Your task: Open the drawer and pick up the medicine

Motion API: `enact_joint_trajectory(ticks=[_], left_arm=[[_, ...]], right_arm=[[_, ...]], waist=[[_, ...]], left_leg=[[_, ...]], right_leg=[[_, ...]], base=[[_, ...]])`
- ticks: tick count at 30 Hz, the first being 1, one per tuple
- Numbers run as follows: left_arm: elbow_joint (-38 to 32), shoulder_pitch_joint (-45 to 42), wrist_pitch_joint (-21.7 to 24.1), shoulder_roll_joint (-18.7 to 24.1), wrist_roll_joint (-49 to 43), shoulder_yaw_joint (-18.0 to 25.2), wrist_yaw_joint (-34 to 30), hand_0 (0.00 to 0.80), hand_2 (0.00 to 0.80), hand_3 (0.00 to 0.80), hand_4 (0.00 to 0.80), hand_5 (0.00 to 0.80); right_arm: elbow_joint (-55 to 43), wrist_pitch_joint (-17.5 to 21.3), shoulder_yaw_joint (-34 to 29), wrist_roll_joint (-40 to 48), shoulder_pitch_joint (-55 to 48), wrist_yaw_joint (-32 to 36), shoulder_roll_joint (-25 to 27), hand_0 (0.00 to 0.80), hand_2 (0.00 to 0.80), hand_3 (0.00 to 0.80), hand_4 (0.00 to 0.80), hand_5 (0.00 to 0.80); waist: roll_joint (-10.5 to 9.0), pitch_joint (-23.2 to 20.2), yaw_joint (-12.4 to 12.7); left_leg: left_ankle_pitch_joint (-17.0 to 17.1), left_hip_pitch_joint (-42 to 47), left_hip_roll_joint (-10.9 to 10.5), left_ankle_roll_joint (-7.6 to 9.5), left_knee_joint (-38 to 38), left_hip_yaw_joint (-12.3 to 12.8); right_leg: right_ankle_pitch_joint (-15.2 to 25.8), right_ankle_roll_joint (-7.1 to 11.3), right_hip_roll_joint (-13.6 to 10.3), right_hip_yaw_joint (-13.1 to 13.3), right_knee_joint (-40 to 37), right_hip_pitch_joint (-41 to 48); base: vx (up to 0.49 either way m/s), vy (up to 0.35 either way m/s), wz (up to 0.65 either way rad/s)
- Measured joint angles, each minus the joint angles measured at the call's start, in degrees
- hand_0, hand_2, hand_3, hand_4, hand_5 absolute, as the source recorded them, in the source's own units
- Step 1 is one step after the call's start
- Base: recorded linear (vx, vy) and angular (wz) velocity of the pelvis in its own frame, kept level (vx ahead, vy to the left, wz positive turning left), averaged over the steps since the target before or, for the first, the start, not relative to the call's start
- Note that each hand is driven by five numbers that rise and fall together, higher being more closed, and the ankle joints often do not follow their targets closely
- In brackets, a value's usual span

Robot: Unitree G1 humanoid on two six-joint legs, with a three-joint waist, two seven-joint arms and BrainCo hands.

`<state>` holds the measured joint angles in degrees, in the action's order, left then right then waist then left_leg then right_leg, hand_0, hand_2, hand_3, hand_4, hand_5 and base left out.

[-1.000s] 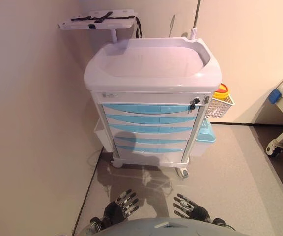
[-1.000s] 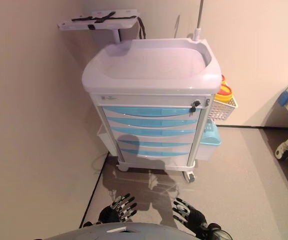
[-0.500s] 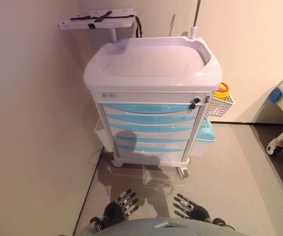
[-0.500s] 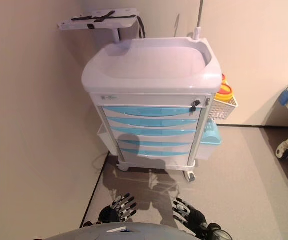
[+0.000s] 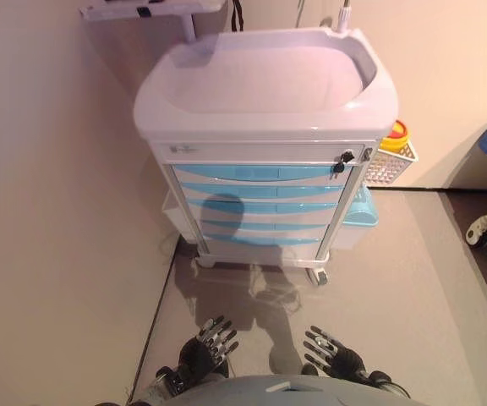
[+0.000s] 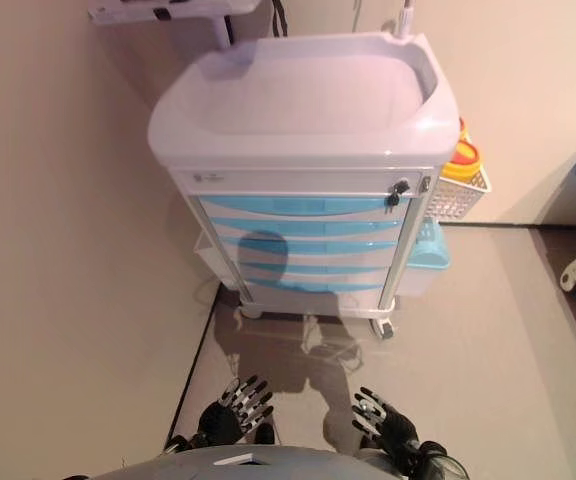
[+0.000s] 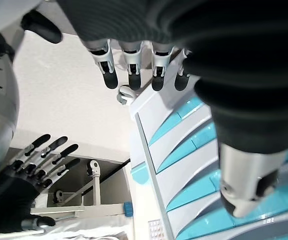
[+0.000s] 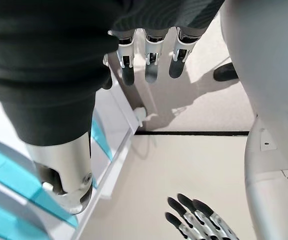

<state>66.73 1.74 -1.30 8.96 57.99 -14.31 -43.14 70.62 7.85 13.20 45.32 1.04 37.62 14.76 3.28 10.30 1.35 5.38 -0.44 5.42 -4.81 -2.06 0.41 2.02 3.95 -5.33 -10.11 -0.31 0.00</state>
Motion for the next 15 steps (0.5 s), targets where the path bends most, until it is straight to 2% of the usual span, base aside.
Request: enact_joint_trajectory(ticks=[2,4,5,6,8,15], left_arm=[[0.0,1.9,-0.2,0.8,2.4,0.2,-0.3,0.000,0.000,0.000,0.000,0.000],[0.0,3.1,-0.2,1.2,4.5,0.5,-0.8,0.000,0.000,0.000,0.000,0.000],[0.0,3.1,-0.2,1.2,4.5,0.5,-0.8,0.000,0.000,0.000,0.000,0.000],[0.1,5.4,-0.4,1.9,6.5,0.6,-1.2,0.000,0.000,0.000,0.000,0.000],[0.0,8.3,-1.1,1.8,9.4,0.6,-1.2,0.000,0.000,0.000,0.000,0.000],[-0.7,13.6,-2.7,0.4,17.1,1.9,-1.2,0.000,0.000,0.000,0.000,0.000]], right_arm=[[0.0,0.3,0.0,1.4,1.9,0.0,0.0,0.000,0.000,0.000,0.000,0.000],[-0.1,0.8,0.0,2.6,3.3,0.0,-0.2,0.000,0.000,0.000,0.000,0.000],[-0.1,0.8,0.0,2.6,3.3,0.0,-0.2,0.000,0.000,0.000,0.000,0.000],[-0.9,1.5,0.0,3.2,4.4,0.1,-0.4,0.000,0.000,0.000,0.000,0.000],[-1.9,2.5,0.0,4.2,5.3,0.2,-0.5,0.000,0.000,0.000,0.000,0.000],[-4.5,3.2,-1.2,6.7,7.2,0.2,-0.3,0.000,0.000,0.000,0.000,0.000]], waist=[[-0.13,2.7,0.0],[-1.07,4.9,0.0],[-1.07,4.9,0.0],[-2.59,7.5,0.0],[-3.75,9.3,-0.1],[-5.43,13.7,-1.1]], left_leg=[[0.0,-2.6,-0.3,0.51,2.3,-0.5],[-0.5,-4.7,-0.7,0.77,4.1,-0.7],[-0.5,-4.7,-0.7,0.77,4.1,-0.7],[-1.4,-7.1,-1.4,1.06,7.0,-0.8],[-3.2,-10.8,-2.0,1.14,11.1,-0.7],[-7.1,-18.3,-2.4,1.62,21.3,-1.0]], right_leg=[[-1.2,-0.09,-0.5,0.0,3.7,-3.1],[-2.6,0.02,-1.2,0.2,7.3,-5.8],[-2.6,0.02,-1.2,0.2,7.3,-5.8],[-4.7,-0.02,-2.2,0.6,12.1,-9.2],[-6.5,-0.13,-2.8,2.4,16.5,-13.0],[-9.2,-0.06,-3.1,4.7,24.4,-19.5]], base=[[-0.126,0.042,0.09],[-0.110,0.028,0.07],[-0.101,0.022,0.05],[-0.083,0.021,0.06],[-0.043,0.021,0.03],[-0.004,0.003,-0.02]])
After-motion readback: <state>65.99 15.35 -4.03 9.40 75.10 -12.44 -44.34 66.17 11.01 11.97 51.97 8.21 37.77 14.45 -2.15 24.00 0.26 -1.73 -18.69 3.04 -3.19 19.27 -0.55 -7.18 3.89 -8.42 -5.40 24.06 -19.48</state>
